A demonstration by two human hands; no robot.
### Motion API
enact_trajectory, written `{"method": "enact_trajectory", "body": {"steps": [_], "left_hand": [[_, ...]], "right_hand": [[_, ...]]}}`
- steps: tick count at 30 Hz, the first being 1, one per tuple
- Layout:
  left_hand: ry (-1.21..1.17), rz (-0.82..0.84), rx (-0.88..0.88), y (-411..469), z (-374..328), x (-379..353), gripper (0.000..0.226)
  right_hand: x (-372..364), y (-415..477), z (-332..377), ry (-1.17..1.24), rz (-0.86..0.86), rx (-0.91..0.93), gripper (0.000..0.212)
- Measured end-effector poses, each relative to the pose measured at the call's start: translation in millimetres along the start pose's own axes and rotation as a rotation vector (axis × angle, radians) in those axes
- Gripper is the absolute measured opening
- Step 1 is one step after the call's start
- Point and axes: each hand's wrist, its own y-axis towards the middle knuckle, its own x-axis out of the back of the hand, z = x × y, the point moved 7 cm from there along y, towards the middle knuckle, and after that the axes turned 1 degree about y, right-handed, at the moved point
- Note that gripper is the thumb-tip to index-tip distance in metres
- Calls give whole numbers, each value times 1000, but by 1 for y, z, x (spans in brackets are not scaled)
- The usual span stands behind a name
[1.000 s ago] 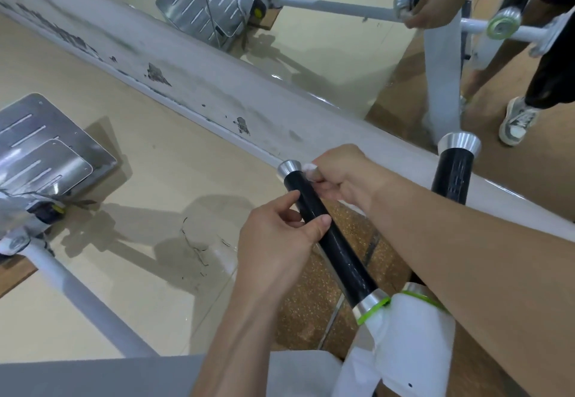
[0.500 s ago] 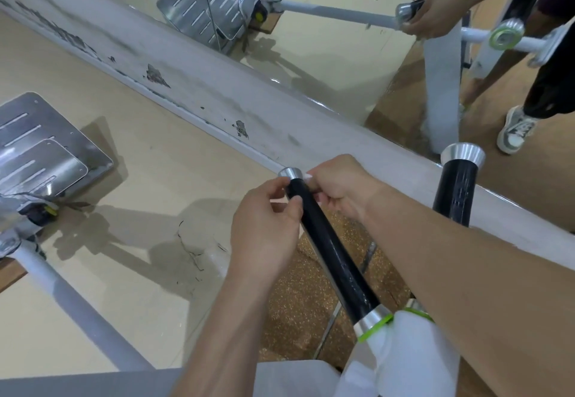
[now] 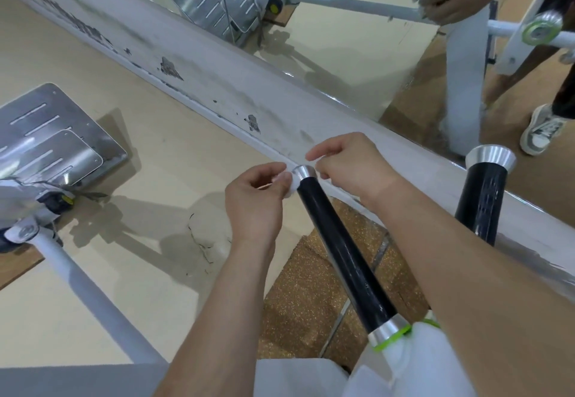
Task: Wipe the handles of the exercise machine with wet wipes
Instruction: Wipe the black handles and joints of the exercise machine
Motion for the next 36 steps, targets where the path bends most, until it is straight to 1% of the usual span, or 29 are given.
{"method": "enact_trajectory", "body": {"steps": [2,4,5,7,10,11,15,18,21,25,27,29,32,33,36], "left_hand": [[4,-1,33,-7,16,-3,13],[-50,-31,141,-14,37,-9,13],[-114,-28,213,-19,48,-14,13],[-333,-26,339,-30,56,-26,12],[-651,-100,449,-33,60,-30,8],[-706,-94,468,-34,60,-30,9],[-754,29,484,-49,58,-22,12],[-814,24,440,-41,52,-20,18],[-752,31,430,-39,46,-27,20],[-648,91,501,-67,54,-24,9],[-617,127,504,-79,55,-18,9],[-534,144,469,-84,53,-12,7],[-429,77,364,-80,44,-6,7],[-411,61,348,-81,40,-6,7],[-322,49,332,-99,39,-6,8]], "right_hand": [[-4,3,-1,-52,17,0,22],[-5,6,-3,-39,12,-17,18],[-5,6,-4,-28,7,-21,18],[-3,8,-5,-22,1,-16,18],[-4,11,-4,-72,1,20,19],[-4,12,-4,-83,1,31,20],[-3,13,-2,-115,9,48,19],[-3,11,-2,-116,3,46,20],[-4,9,1,-109,10,50,23],[-2,8,3,-114,-3,57,25],[-3,6,3,-126,-4,61,23],[-2,4,4,-133,-7,64,20],[1,-6,8,-149,3,72,19],[2,-13,11,-184,25,83,20],[8,-39,26,-398,140,149,25]]}}
